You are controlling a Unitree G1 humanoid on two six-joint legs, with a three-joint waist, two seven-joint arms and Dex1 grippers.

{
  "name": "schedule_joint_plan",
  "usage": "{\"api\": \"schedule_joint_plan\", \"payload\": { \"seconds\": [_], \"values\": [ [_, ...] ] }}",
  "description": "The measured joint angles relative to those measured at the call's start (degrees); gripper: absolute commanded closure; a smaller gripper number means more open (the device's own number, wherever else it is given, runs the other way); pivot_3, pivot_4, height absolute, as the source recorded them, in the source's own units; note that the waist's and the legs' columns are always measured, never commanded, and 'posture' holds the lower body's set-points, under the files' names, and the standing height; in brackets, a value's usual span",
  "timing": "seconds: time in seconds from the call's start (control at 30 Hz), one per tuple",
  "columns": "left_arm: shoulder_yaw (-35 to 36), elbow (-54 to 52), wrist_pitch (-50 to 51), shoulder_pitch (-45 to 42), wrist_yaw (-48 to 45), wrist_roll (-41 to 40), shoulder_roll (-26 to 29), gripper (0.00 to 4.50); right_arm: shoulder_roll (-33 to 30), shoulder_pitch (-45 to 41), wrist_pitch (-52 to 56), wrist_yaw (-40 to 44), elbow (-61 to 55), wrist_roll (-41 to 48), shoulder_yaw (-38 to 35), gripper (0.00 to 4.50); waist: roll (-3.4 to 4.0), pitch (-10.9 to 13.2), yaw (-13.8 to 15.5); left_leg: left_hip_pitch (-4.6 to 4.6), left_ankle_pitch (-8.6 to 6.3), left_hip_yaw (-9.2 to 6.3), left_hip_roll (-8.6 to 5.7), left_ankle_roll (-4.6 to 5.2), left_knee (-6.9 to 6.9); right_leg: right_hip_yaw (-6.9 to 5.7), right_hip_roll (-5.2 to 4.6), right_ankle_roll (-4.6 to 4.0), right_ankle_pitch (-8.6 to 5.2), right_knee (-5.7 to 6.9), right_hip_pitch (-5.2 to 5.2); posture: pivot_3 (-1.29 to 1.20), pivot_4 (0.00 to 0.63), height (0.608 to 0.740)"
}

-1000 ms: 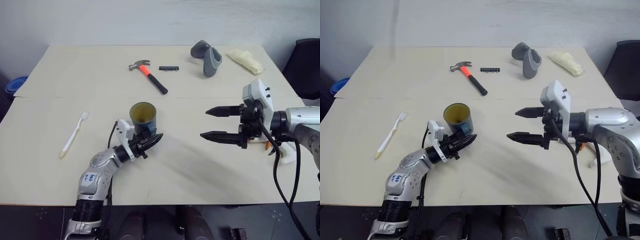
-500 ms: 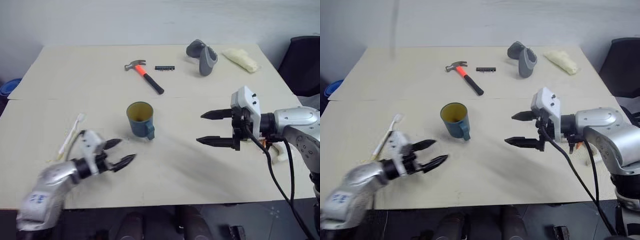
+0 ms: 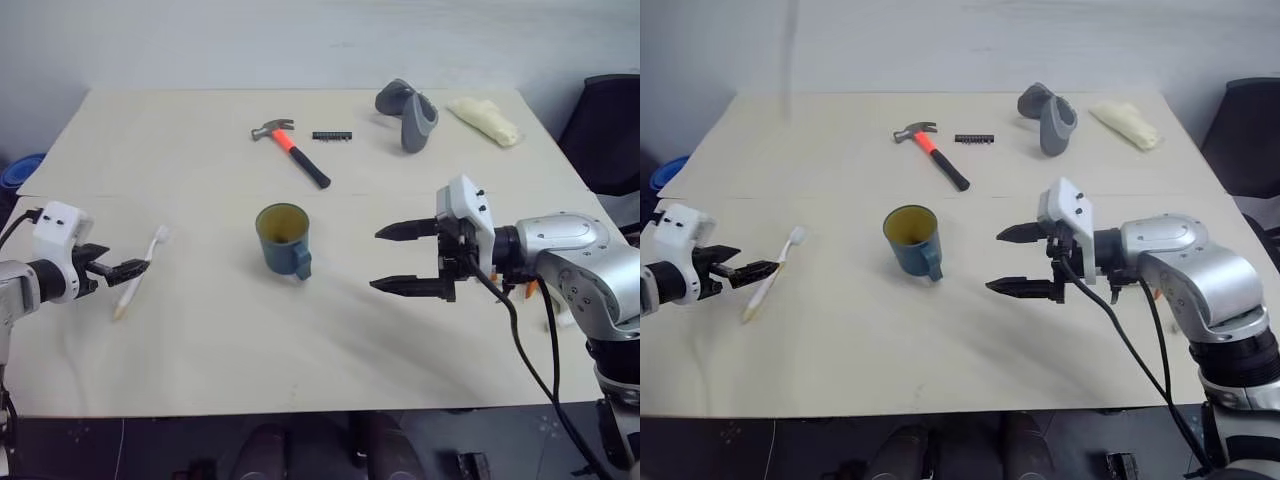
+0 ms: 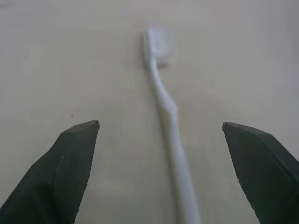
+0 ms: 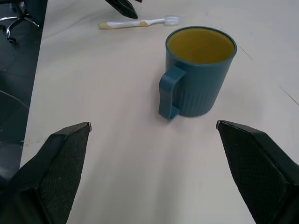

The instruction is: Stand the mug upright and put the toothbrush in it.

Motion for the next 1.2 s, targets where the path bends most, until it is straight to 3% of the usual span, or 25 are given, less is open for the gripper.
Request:
{"api": "schedule_joint_plan", "payload": {
  "seconds": [0.3,0.4,0.73,0.8,1.0,1.1,1.2],
  "values": [
    [-14.17,18.37,-4.59,-18.11,-6.46,10.53,-1.43,0.03,0.28,2.73,1.21,-1.74,-4.04,1.15,-0.75,0.00,-0.04,0.00,0.25,-0.06,-0.04,0.48,0.01,0.01,0.03,-0.12,0.02,0.00,0.00,-0.08,0.04,0.00,0.150,0.740],
    [-18.35,22.46,-3.17,-22.24,-11.94,12.92,-2.18,0.66,0.29,3.59,1.73,-3.11,-5.24,1.82,-1.53,0.00,-0.04,0.00,0.17,-0.01,-0.03,0.54,0.01,0.01,0.06,-0.08,0.01,0.00,0.00,-0.01,0.04,0.00,0.150,0.740],
    [-21.01,26.71,-3.87,-25.50,-17.55,17.04,-2.59,3.67,0.28,5.33,2.66,-5.58,-6.91,3.08,-2.82,0.00,-0.06,-0.01,0.15,0.10,-0.01,0.60,0.02,0.03,0.08,0.03,0.01,0.00,0.00,0.17,0.04,0.00,0.150,0.740],
    [-20.79,27.31,-4.28,-25.76,-17.57,17.52,-2.90,4.26,0.27,5.33,2.67,-5.69,-7.20,3.33,-2.82,0.00,-0.06,-0.01,0.19,0.11,-0.01,0.60,0.02,0.03,0.09,0.03,0.01,0.00,0.00,0.19,0.04,0.00,0.150,0.740],
    [-17.34,27.16,-4.55,-25.73,-14.67,17.30,-5.19,4.32,0.06,5.25,3.67,-5.88,-7.01,4.69,-4.14,0.00,-0.07,-0.01,0.31,0.09,0.02,0.54,0.02,0.02,0.11,0.03,-0.01,0.00,0.00,0.26,0.04,0.00,0.150,0.740],
    [-10.78,24.76,-3.67,-25.77,-11.26,13.68,-8.96,4.32,-0.04,4.48,4.63,-6.32,-6.81,5.61,-5.26,0.00,-0.14,0.00,0.82,-0.01,0.03,0.38,0.00,0.01,0.16,-0.01,-0.05,0.02,0.01,0.25,0.03,0.00,0.150,0.740],
    [1.49,17.38,-2.58,-27.33,-4.59,5.08,-17.66,4.32,-0.71,4.06,7.07,-6.33,-5.96,7.79,-7.03,0.00,-0.28,0.05,1.72,-0.11,0.03,0.05,0.05,0.00,0.22,-0.09,-0.19,0.07,0.04,0.23,0.03,0.00,0.150,0.740]
  ]
}}
